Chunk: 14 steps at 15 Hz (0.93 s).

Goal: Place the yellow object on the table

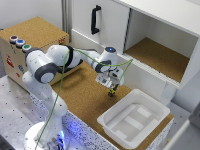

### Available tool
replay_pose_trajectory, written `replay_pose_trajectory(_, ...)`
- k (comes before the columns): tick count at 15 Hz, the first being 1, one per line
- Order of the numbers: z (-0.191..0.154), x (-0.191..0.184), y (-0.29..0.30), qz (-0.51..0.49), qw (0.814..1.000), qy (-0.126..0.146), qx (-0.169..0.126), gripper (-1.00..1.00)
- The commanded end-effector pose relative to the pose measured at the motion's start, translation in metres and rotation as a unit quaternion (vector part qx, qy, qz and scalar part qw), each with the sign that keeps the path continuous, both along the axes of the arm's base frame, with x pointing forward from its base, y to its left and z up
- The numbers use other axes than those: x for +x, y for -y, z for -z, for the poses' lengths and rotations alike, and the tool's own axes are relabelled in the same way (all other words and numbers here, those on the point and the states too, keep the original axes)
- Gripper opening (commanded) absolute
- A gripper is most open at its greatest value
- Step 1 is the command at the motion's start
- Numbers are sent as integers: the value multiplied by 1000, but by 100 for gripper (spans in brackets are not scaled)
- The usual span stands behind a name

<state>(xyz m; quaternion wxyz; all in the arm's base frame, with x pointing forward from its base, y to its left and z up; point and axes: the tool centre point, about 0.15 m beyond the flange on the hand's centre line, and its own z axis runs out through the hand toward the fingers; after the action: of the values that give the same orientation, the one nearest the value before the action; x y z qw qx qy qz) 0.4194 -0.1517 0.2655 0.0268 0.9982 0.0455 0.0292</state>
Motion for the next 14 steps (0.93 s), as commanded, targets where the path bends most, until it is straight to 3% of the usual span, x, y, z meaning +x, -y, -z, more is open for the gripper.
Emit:
replay_pose_trajectory(1,23,27,6,-10,1000,-25,12,100)
replay_pose_trajectory(2,26,28,5,-5,1000,-23,10,-100)
replay_pose_trajectory(8,42,31,-2,5,1000,-28,13,-100)
replay_pose_trajectory(14,3,21,-18,-6,1000,14,-13,-100)
